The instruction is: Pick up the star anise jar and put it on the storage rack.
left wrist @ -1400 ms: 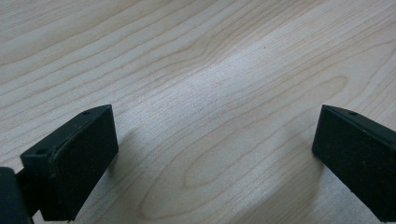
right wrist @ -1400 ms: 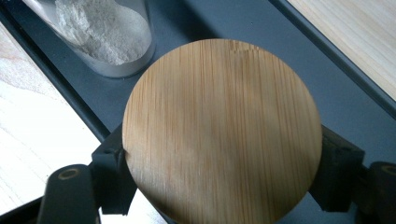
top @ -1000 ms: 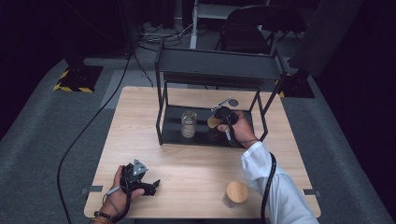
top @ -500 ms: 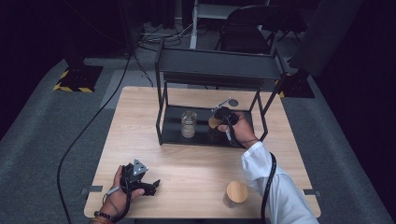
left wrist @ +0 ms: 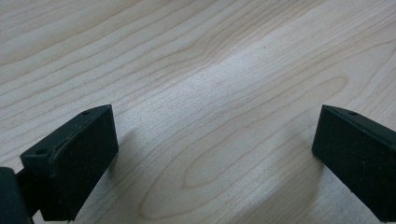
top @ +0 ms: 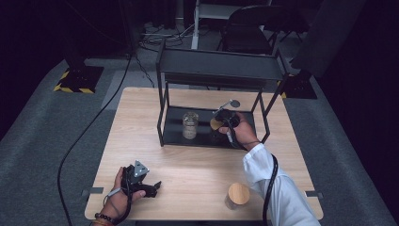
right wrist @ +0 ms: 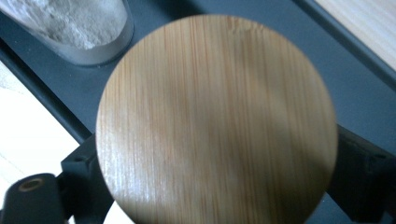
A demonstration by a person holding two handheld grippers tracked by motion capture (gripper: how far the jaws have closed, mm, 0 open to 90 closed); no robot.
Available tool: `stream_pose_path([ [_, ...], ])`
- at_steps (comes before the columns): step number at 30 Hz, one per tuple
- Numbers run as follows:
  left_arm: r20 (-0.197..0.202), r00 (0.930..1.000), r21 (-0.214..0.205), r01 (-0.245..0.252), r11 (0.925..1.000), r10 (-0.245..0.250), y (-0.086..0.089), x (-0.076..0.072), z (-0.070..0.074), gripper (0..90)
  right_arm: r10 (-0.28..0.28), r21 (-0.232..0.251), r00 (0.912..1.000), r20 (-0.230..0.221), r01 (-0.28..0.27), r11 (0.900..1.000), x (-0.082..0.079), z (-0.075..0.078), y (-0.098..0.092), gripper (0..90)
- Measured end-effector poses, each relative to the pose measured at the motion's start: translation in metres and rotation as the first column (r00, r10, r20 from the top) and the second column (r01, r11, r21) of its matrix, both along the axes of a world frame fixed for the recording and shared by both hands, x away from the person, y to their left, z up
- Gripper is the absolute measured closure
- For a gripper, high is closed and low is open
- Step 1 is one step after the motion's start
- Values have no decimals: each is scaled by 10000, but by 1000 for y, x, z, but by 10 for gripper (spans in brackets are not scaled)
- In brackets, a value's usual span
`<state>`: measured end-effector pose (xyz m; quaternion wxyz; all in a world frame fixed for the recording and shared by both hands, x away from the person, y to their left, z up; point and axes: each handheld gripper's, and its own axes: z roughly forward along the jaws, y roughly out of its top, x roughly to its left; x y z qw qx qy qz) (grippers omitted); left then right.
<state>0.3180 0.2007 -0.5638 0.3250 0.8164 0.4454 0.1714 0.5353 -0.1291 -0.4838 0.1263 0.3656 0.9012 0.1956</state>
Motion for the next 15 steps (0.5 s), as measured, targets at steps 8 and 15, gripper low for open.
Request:
stream_pose_path([
  [8,6,10000,-1,4,10000,-4,0,0,0,0,63,-196,10000,73,-61,9998,-4,-5,5,54],
  [15,8,10000,-2,4,10000,-4,0,0,0,0,134,-72,9998,136,-133,9999,-5,-5,6,47],
])
